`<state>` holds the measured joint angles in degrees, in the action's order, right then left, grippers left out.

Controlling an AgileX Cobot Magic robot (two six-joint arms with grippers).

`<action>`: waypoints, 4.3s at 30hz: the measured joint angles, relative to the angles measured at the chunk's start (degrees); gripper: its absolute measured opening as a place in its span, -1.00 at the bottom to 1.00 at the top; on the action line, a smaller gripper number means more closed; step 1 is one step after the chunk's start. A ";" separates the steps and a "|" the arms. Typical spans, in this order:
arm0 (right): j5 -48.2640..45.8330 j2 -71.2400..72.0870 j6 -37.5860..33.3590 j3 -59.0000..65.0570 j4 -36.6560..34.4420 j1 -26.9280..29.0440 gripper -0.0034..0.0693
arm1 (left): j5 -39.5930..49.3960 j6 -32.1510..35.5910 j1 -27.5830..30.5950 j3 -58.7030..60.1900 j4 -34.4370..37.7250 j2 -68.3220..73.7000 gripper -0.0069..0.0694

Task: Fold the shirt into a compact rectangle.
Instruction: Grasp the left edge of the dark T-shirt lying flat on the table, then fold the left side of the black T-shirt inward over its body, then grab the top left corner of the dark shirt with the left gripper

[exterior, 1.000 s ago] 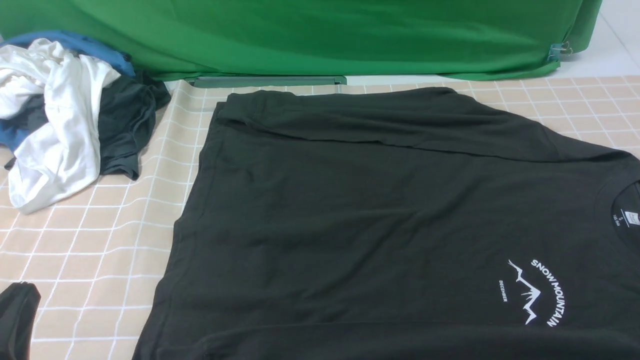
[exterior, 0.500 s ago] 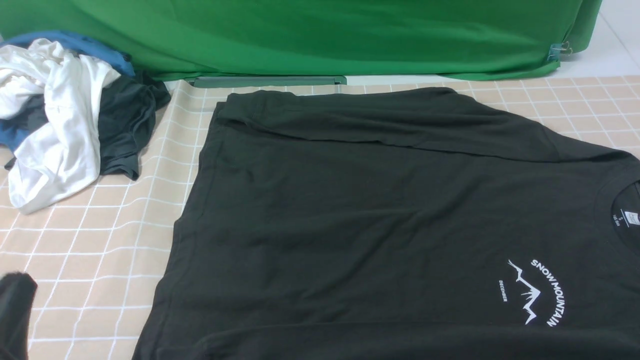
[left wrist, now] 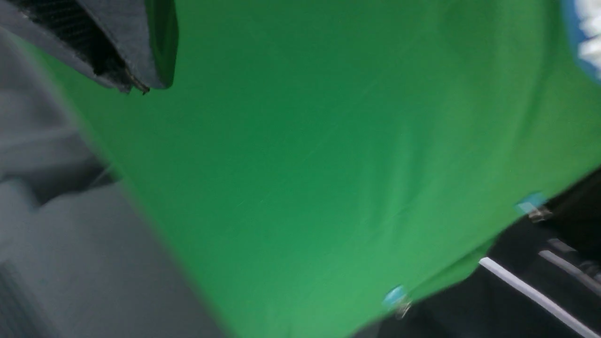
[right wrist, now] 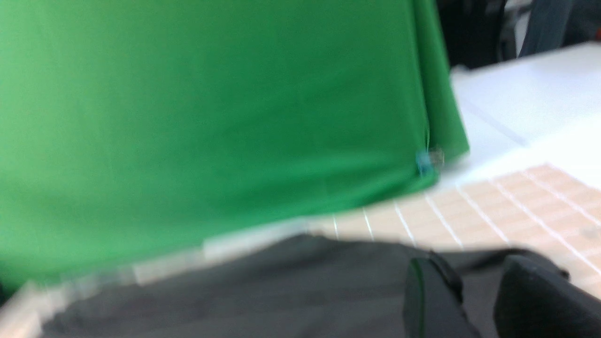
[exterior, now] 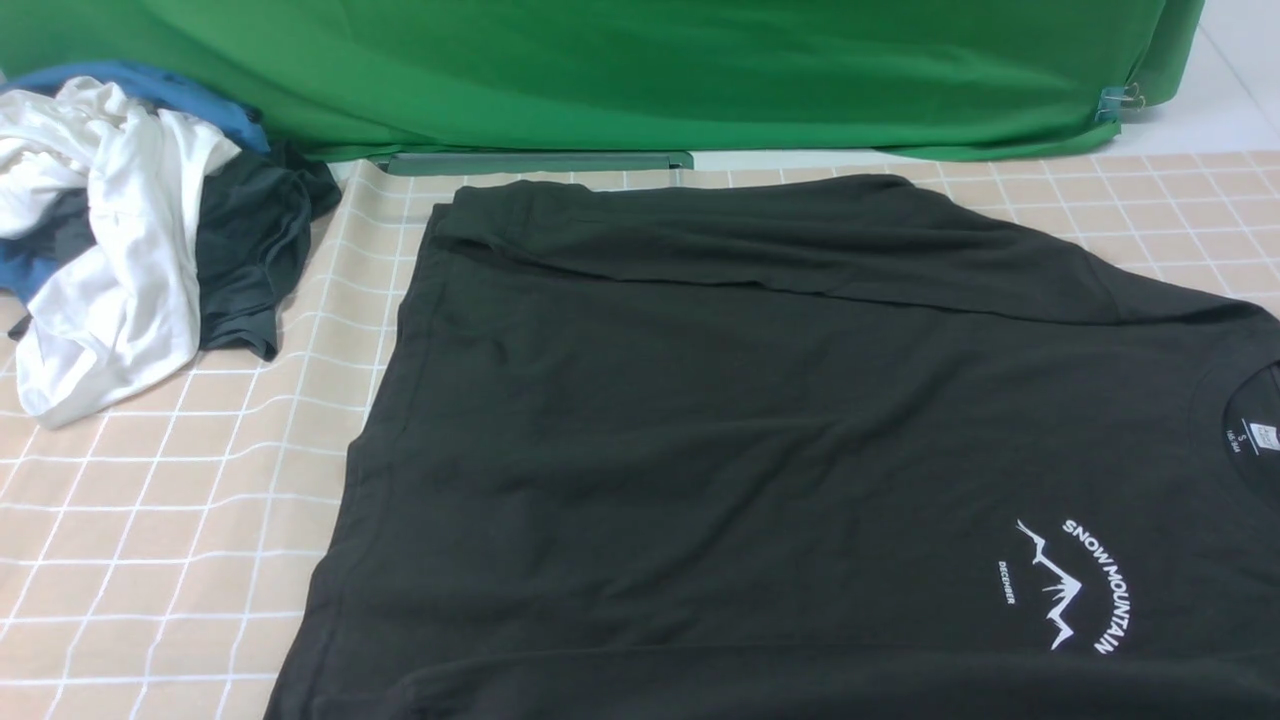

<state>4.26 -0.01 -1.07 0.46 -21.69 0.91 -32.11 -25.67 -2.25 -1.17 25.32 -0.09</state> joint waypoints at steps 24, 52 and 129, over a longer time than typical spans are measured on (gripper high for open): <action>-36.48 -23.63 -3.48 -40.83 -0.11 -9.46 -0.80 | 81.44 35.58 -5.46 -36.75 -3.17 65.18 -0.78; -48.26 -44.62 -11.44 -47.85 -0.69 -20.71 -0.80 | 75.16 16.93 -23.77 -37.26 -26.23 86.49 0.45; -45.86 -44.62 -12.52 -47.85 -0.88 -20.71 -0.71 | 81.63 20.13 -6.82 -107.76 -17.04 123.72 -0.01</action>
<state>-41.60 -44.63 -13.59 -47.39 -22.57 -19.80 49.52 -5.54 -9.07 -108.93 8.28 123.63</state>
